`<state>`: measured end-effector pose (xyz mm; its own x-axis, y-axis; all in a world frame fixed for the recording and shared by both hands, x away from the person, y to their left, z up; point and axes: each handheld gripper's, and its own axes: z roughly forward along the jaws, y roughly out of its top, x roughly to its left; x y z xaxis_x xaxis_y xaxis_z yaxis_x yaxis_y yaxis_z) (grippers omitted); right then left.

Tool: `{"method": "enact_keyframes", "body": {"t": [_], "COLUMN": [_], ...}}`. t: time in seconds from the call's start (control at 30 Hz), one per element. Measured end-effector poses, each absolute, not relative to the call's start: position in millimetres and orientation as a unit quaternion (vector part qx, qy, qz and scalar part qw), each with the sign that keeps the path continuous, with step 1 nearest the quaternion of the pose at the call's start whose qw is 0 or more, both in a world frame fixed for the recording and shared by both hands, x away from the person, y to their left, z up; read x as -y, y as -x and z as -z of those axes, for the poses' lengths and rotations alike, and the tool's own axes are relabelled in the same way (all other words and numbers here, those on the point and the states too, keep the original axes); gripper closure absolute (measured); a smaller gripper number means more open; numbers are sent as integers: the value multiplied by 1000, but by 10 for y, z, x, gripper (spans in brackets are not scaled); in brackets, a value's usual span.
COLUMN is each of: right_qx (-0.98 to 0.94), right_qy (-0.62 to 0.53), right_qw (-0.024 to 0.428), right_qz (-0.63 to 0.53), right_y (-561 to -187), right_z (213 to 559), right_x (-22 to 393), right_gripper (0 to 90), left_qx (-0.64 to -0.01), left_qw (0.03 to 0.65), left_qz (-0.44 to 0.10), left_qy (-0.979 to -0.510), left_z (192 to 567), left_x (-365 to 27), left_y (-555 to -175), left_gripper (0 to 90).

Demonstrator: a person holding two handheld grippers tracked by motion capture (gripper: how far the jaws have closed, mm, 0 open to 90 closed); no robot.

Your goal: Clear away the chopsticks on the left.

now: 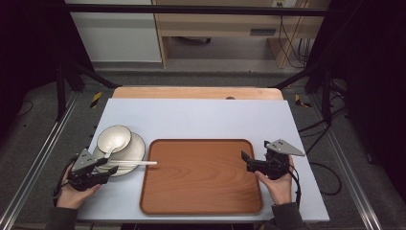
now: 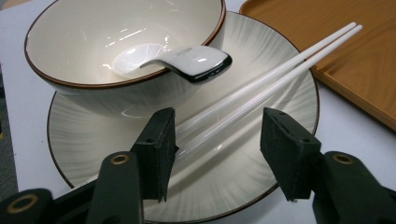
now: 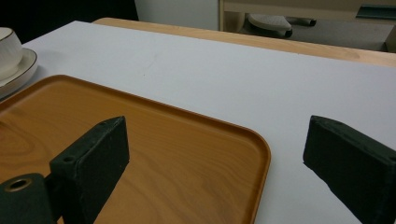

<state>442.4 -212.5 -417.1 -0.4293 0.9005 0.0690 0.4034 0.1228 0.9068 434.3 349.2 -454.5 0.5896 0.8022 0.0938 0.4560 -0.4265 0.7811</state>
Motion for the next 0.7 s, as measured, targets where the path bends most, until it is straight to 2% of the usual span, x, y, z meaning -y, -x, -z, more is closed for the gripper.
{"method": "enact_keyframes", "body": {"t": [0.17,0.27,0.53,0.7], "right_qx": [-702,-703,-705,-705], "right_qy": [-465,-464,-462,-462], "right_qw": [263,263,264,263], "right_qz": [-471,-471,-469,-469], "right_y": [-4427,-4423,-4431,-4427], "right_z": [4176,4174,4175,4177], "right_x": [2120,2121,2117,2121], "right_gripper": [72,73,75,75], "left_qx": [-385,-385,-384,-384], "left_qw": [356,353,352,352], "left_qz": [-241,-230,-220,-207], "left_qy": [-817,-821,-825,-829], "left_z": [4539,4537,4542,4528], "left_x": [-3461,-3456,-3459,-3437], "left_y": [-4325,-4323,-4316,-4313], "left_gripper": [507,569,629,713]}}
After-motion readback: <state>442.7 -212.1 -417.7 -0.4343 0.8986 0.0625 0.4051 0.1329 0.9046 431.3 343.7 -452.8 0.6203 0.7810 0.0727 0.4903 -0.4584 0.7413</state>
